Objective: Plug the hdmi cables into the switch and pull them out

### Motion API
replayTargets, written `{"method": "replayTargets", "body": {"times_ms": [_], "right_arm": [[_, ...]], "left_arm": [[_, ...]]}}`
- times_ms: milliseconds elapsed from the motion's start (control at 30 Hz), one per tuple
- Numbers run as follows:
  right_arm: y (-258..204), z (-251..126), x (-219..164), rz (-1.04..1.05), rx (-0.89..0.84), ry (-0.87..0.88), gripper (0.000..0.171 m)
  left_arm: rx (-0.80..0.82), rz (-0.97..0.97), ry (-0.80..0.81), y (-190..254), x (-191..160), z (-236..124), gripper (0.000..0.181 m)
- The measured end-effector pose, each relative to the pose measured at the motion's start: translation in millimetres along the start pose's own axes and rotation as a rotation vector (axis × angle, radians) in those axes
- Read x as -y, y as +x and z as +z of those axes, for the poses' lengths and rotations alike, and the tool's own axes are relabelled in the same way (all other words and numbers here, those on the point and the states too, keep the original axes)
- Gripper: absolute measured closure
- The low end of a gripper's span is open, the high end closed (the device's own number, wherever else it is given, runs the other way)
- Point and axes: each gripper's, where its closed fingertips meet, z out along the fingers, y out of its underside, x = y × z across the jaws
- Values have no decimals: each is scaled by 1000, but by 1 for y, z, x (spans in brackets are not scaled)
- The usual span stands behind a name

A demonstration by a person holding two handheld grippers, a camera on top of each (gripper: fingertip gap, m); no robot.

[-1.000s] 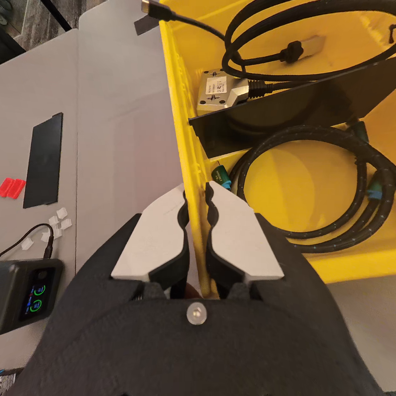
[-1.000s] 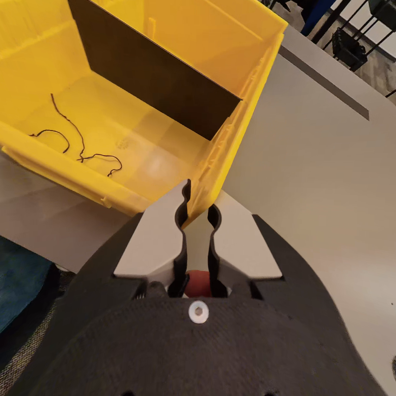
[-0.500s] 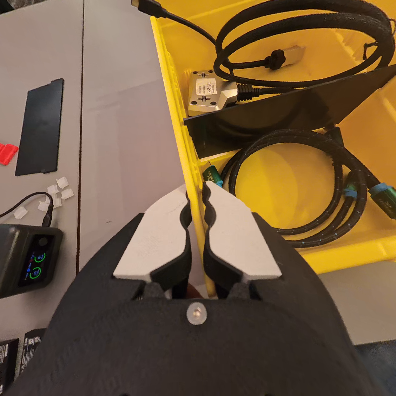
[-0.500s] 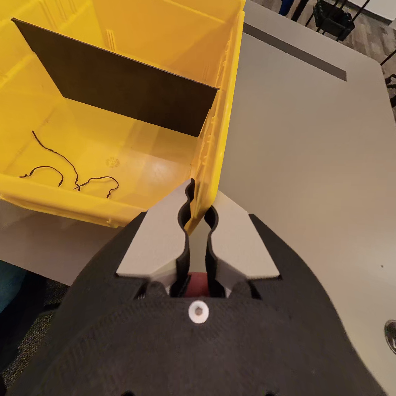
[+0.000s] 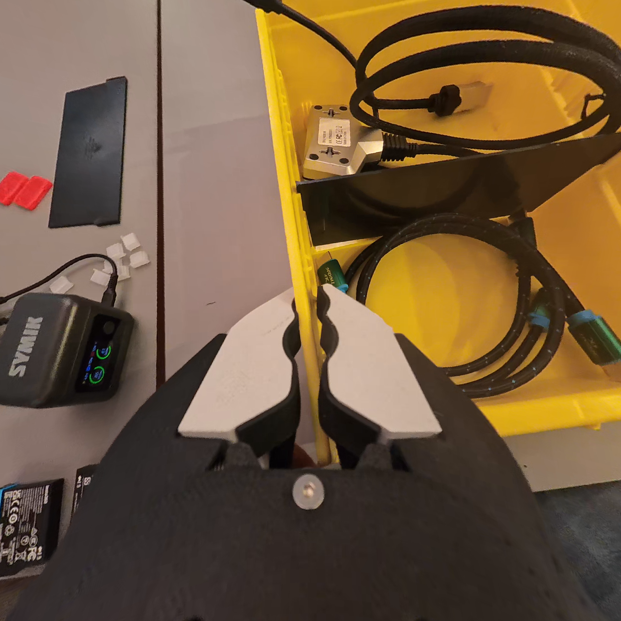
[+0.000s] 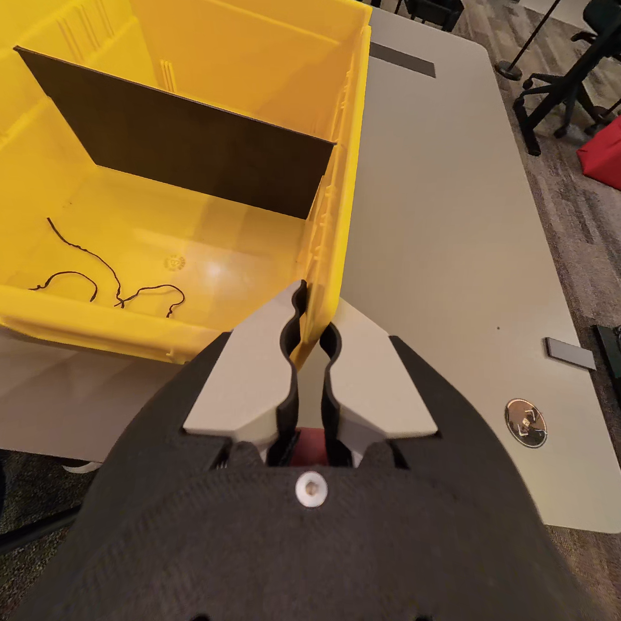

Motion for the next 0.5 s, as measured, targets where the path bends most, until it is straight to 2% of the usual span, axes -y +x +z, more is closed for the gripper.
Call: {"method": "replayTargets", "body": {"times_ms": [433, 500], "right_arm": [[22, -1, -5, 45, -49, 14, 169], [23, -1, -5, 16, -66, 7, 158]], "left_arm": [[-4, -44, 6, -9, -3, -3, 175], [6, -39, 7, -9, -3, -3, 174]]}}
